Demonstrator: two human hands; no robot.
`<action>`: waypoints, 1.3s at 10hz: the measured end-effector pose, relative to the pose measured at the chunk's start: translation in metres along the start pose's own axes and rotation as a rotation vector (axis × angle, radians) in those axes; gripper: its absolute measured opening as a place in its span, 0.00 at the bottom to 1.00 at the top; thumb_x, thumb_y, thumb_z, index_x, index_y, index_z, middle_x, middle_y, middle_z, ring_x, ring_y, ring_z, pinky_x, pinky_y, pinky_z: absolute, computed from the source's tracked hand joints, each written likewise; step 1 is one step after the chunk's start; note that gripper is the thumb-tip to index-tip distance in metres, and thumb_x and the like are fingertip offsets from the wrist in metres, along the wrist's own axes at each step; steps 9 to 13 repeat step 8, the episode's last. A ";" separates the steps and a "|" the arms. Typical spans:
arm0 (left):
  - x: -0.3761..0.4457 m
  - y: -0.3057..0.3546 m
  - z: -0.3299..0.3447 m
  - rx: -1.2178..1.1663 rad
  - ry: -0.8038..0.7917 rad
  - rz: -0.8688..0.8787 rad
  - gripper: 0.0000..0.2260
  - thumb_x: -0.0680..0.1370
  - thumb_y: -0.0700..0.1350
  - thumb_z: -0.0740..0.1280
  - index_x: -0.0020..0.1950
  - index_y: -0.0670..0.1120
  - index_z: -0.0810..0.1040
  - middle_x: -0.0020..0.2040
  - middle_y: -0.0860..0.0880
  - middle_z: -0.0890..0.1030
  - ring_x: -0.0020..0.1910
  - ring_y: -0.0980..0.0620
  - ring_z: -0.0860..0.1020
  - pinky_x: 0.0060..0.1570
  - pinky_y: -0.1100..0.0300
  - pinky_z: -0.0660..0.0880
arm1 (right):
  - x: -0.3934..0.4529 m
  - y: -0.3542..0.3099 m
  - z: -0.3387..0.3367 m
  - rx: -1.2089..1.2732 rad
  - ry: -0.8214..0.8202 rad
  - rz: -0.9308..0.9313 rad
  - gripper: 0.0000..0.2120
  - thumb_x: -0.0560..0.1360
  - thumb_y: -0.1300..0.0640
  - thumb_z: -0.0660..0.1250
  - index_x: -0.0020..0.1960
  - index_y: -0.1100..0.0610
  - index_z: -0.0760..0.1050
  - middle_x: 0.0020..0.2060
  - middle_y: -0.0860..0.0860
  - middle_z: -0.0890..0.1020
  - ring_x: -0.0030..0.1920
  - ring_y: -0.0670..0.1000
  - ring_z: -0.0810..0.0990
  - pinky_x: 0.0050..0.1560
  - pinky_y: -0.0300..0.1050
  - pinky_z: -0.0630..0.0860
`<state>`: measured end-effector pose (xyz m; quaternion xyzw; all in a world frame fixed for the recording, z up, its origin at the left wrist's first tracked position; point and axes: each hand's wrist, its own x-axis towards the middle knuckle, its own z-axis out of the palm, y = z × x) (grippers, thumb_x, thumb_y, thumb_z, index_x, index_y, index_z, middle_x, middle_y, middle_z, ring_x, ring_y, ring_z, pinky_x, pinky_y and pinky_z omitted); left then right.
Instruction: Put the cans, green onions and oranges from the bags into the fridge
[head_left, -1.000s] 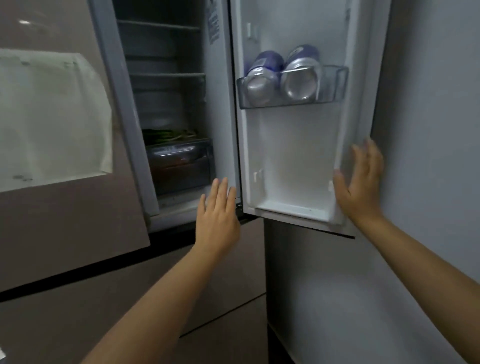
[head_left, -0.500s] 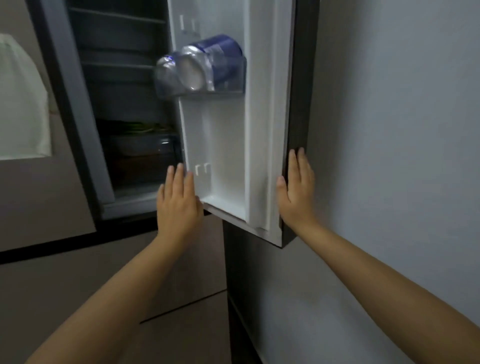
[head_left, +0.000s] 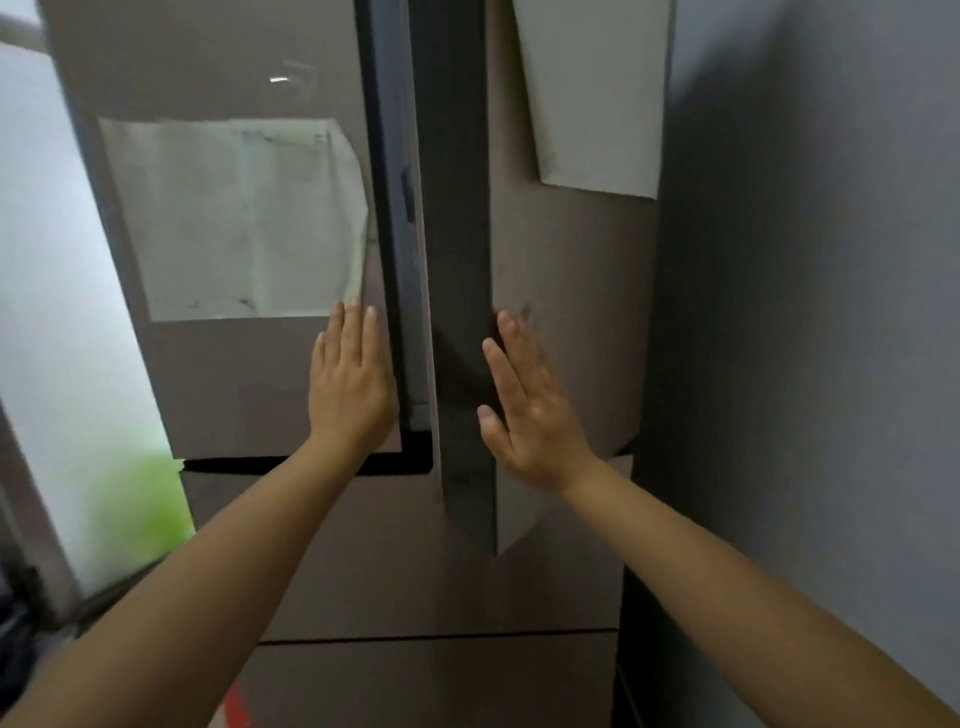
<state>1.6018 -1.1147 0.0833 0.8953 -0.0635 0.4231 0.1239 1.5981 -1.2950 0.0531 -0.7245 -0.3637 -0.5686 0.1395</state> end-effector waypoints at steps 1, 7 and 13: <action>0.025 -0.034 0.017 -0.010 -0.012 0.012 0.25 0.81 0.43 0.49 0.77 0.39 0.46 0.78 0.41 0.46 0.78 0.45 0.42 0.75 0.54 0.39 | 0.018 0.006 0.060 -0.135 0.024 0.005 0.28 0.80 0.48 0.43 0.74 0.52 0.33 0.74 0.45 0.33 0.75 0.44 0.35 0.75 0.44 0.36; 0.120 -0.124 0.124 0.007 0.621 0.415 0.27 0.82 0.50 0.42 0.76 0.45 0.34 0.76 0.51 0.32 0.76 0.55 0.36 0.75 0.55 0.37 | 0.051 0.050 0.191 -0.510 0.096 0.052 0.24 0.79 0.50 0.44 0.72 0.57 0.57 0.72 0.57 0.64 0.75 0.48 0.53 0.75 0.46 0.46; 0.122 -0.125 0.128 0.045 0.635 0.391 0.27 0.82 0.51 0.42 0.76 0.46 0.34 0.76 0.52 0.32 0.76 0.56 0.35 0.75 0.55 0.36 | 0.086 0.033 0.154 -0.158 0.269 0.145 0.16 0.76 0.56 0.55 0.58 0.63 0.73 0.52 0.61 0.82 0.57 0.51 0.71 0.63 0.37 0.63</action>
